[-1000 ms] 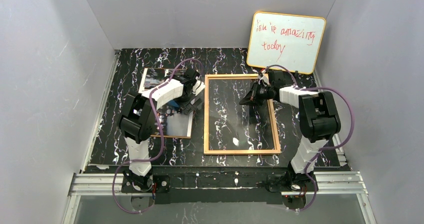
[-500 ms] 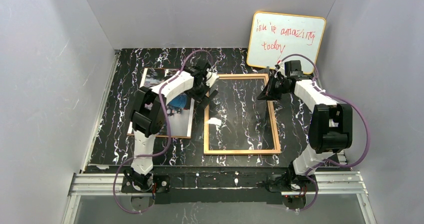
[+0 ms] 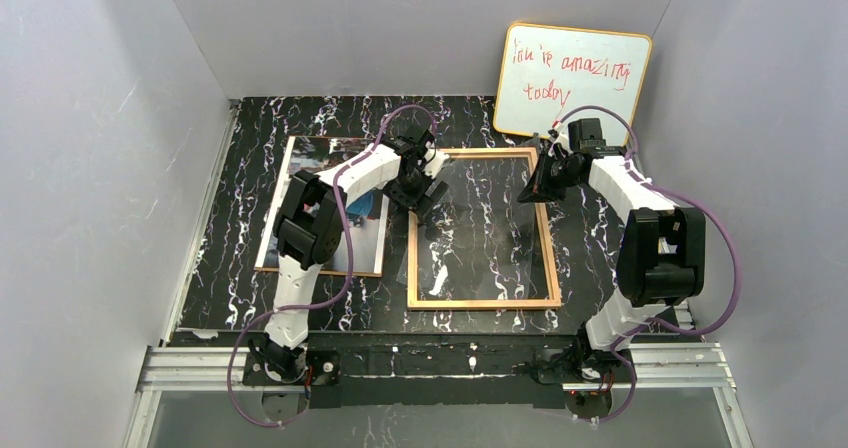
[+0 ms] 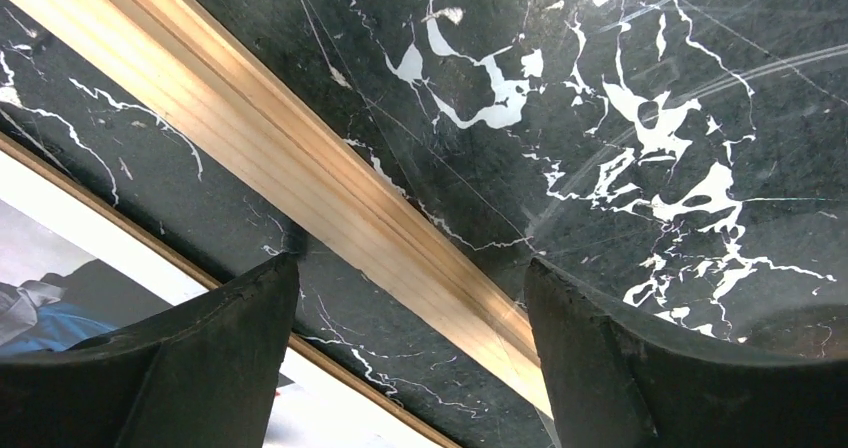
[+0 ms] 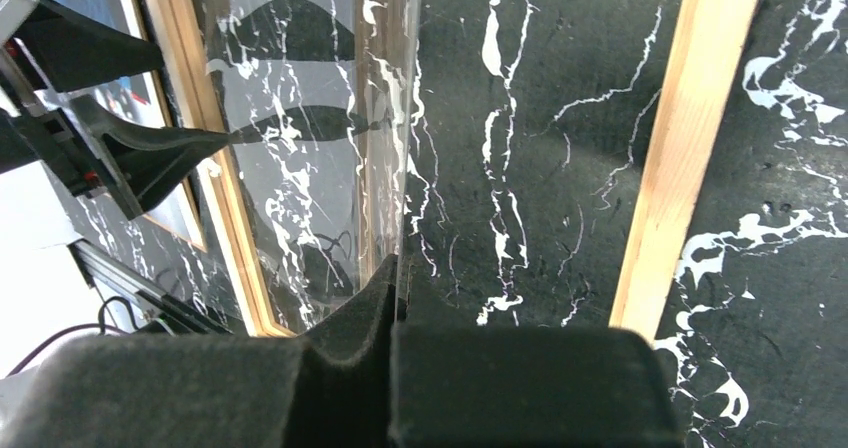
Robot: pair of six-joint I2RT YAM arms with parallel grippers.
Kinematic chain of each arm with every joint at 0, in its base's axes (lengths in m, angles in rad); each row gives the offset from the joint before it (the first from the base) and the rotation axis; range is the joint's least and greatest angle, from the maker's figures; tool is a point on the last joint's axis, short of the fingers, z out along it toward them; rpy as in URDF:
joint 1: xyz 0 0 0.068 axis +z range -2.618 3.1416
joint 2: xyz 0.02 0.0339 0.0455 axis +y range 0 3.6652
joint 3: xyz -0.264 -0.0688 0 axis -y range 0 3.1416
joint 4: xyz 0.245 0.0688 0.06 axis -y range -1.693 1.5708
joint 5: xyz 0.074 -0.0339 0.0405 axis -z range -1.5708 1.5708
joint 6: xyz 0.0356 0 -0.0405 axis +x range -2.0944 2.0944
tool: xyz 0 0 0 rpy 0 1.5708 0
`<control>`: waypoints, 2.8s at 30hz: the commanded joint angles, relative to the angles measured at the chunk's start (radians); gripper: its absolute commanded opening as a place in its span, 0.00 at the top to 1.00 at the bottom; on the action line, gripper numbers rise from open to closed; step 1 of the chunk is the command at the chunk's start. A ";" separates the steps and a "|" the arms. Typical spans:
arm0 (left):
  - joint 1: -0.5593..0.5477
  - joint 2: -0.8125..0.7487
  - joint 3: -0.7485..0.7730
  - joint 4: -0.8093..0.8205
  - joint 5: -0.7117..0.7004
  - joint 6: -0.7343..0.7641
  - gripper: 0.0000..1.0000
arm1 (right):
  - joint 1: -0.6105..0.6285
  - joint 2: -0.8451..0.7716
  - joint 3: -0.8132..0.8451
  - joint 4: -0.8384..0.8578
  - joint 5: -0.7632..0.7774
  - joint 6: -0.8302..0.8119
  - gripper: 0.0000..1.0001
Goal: Put the photo into the frame
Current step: Move the photo frame item to the photo frame, then move the photo frame to the center of the board.
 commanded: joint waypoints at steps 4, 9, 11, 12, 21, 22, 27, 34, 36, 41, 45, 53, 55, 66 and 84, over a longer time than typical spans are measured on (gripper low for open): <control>-0.001 0.013 0.061 -0.014 -0.036 -0.022 0.29 | -0.001 -0.041 -0.030 -0.039 0.031 -0.031 0.99; 0.009 0.029 0.118 -0.019 -0.057 -0.016 0.41 | -0.001 -0.041 -0.027 -0.035 0.010 -0.022 0.99; 0.017 0.036 0.125 -0.021 -0.045 -0.016 0.41 | -0.002 -0.041 -0.026 -0.032 0.006 -0.019 0.99; 0.017 0.041 0.125 -0.023 -0.048 -0.013 0.42 | -0.001 -0.042 -0.026 -0.030 0.002 -0.017 0.99; 0.019 0.080 0.074 -0.007 -0.133 0.011 0.67 | -0.002 -0.057 -0.047 0.006 -0.047 0.014 0.99; 0.021 0.084 0.070 -0.003 -0.145 0.012 0.72 | -0.001 -0.059 -0.051 0.011 -0.056 0.017 0.99; 0.050 0.097 0.086 0.001 -0.188 0.009 0.85 | -0.001 -0.074 -0.085 0.060 -0.100 0.051 0.99; 0.073 0.027 0.007 0.018 -0.201 0.016 0.82 | -0.001 -0.064 -0.163 0.254 -0.182 0.146 0.99; 0.085 0.005 -0.018 0.033 -0.210 0.016 0.82 | -0.002 -0.054 -0.180 0.308 -0.200 0.177 0.99; 0.139 -0.053 -0.040 0.055 -0.168 0.002 0.78 | -0.002 -0.020 -0.181 0.371 -0.221 0.193 0.99; 0.158 -0.093 -0.020 0.004 -0.109 0.021 0.54 | -0.001 -0.031 -0.172 0.379 -0.269 0.201 0.99; 0.272 -0.159 0.065 -0.077 0.043 0.017 0.18 | 0.000 -0.125 -0.167 0.467 -0.436 0.303 0.99; 0.307 -0.168 0.088 -0.084 0.055 0.015 0.16 | 0.005 -0.141 -0.145 0.486 -0.470 0.344 0.99; 0.501 -0.141 0.119 -0.082 -0.015 0.012 0.11 | 0.020 -0.172 -0.124 0.775 -0.594 0.643 0.99; 0.511 -0.195 -0.137 0.020 -0.018 0.032 0.10 | 0.039 -0.056 -0.183 1.047 -0.578 0.877 0.99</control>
